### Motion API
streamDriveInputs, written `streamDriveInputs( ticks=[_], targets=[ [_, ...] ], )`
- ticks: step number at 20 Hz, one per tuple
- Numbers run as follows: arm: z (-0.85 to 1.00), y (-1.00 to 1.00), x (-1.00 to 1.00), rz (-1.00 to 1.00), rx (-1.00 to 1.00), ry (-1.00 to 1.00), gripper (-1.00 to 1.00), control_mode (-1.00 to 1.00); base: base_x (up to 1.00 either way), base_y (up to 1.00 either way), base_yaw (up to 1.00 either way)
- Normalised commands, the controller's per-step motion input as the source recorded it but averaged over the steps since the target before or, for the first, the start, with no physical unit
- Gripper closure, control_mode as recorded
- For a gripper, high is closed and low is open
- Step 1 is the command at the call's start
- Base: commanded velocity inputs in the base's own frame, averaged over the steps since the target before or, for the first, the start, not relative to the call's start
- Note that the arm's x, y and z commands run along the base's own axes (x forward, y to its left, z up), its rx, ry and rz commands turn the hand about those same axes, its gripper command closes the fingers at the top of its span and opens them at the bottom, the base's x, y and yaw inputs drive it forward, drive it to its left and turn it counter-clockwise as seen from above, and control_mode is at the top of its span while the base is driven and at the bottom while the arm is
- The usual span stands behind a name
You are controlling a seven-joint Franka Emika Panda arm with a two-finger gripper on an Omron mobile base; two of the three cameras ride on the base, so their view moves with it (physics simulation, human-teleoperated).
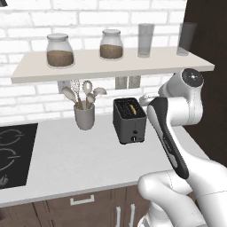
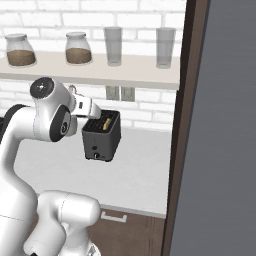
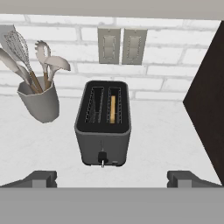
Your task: Start the toaster. Once the lever pops up, take the bread to the plate on the dining counter.
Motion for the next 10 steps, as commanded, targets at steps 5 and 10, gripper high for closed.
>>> streamDriveInputs(
  ticks=[5, 10],
  targets=[
    [0.00, 0.00, 0.00, 0.00, 0.00, 0.00, -1.00, -1.00, 0.00, 0.00, 0.00],
    [0.00, 0.00, 0.00, 0.00, 0.00, 0.00, -1.00, -1.00, 0.00, 0.00, 0.00]
  ],
)
